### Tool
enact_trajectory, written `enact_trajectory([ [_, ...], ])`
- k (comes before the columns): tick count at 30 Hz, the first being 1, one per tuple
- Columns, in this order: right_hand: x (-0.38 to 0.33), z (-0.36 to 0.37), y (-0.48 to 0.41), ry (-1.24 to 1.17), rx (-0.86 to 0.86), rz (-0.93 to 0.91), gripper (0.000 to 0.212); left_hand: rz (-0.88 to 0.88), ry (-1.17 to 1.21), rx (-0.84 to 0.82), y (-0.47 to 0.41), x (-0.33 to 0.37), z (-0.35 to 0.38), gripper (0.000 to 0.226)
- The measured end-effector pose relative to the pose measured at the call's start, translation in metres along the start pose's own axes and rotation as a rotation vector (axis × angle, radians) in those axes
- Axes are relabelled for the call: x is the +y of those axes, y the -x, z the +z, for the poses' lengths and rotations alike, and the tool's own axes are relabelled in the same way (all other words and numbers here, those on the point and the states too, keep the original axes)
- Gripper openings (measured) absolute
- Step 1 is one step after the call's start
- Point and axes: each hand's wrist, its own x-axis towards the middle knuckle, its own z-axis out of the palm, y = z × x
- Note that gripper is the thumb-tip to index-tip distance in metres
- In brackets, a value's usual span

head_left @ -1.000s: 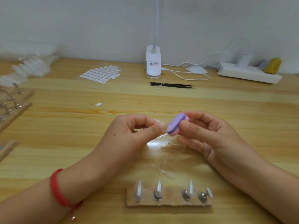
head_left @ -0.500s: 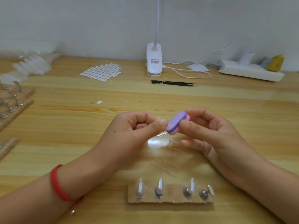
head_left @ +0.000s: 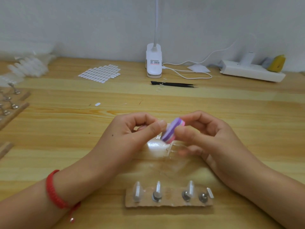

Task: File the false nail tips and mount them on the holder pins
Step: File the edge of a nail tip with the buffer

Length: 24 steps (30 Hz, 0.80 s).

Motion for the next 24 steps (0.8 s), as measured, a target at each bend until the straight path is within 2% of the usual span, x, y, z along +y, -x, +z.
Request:
enact_trajectory([
  [3,-0.0007,-0.0036,-0.0014,-0.084,0.037,-0.003,0.023,-0.022,-0.016,-0.023,-0.0004,-0.0036,-0.0026,0.029],
  [6,-0.0001,-0.0001,-0.0005,0.006,-0.027,-0.007,0.024,-0.034,-0.020,-0.048,-0.0007,-0.0057,-0.0035,0.027],
  [10,0.0010,-0.0045,-0.0026,-0.101,0.076,-0.011,0.024,-0.035,-0.013,-0.079,0.0012,-0.0034,-0.0019,0.023],
  [13,0.0007,-0.0034,-0.0024,-0.032,-0.022,0.013,0.026,-0.046,0.017,-0.046,0.0005,-0.0037,-0.0029,0.034],
  [17,0.0023,-0.0066,-0.0062,-0.122,0.040,0.015,0.031,-0.024,0.017,-0.098,0.0022,0.0012,0.0006,0.019],
  [20,0.0016,-0.0056,-0.0068,-0.098,-0.004,0.039,0.032,-0.055,0.039,-0.047,0.0008,-0.0016,-0.0017,0.025],
  [24,0.0014,-0.0043,-0.0064,-0.085,-0.024,0.059,0.028,-0.038,-0.018,-0.091,0.0024,0.0003,0.0010,0.023],
])
